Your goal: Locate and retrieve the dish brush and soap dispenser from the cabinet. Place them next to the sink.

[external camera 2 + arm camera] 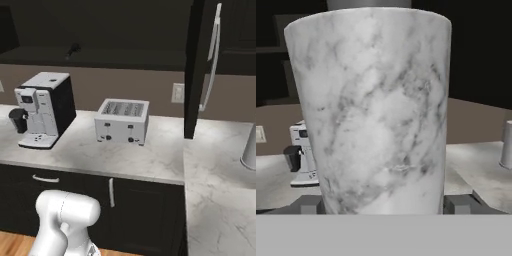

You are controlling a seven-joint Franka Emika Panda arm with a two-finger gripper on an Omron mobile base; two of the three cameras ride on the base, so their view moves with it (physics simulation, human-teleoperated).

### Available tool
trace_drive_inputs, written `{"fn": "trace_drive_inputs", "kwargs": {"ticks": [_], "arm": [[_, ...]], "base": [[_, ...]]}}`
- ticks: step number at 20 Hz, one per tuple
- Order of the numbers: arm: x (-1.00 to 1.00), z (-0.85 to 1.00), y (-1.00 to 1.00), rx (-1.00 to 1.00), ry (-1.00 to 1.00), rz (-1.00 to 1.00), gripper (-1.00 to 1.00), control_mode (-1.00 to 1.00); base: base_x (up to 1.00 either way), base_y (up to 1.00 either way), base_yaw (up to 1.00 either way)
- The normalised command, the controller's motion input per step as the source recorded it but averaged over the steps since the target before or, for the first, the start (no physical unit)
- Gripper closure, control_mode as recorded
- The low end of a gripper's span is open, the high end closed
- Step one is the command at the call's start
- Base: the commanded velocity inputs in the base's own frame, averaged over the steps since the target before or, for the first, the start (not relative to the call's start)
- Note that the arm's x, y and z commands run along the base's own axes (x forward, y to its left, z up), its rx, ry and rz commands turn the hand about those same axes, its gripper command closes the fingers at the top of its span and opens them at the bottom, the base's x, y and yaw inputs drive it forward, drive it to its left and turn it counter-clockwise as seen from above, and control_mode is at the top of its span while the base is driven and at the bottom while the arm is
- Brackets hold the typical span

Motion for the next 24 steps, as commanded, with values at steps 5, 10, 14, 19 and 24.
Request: {"fn": "trace_drive_inputs", "kwargs": {"ticks": [5,10,14,19,24], "arm": [[0.00,0.00,0.00,0.00,0.00,0.00,1.00,1.00],[0.00,0.00,0.00,0.00,0.00,0.00,1.00,1.00],[0.00,0.00,0.00,0.00,0.00,0.00,1.00,1.00],[0.00,0.00,0.00,0.00,0.00,0.00,1.00,1.00],[0.00,0.00,0.00,0.00,0.00,0.00,1.00,1.00]], "base": [[-0.17,0.00,-0.20],[-0.16,-0.03,-0.33],[-0.06,0.00,-0.44],[-0.10,-0.06,-0.40],[-0.06,-0.02,-0.44]]}}
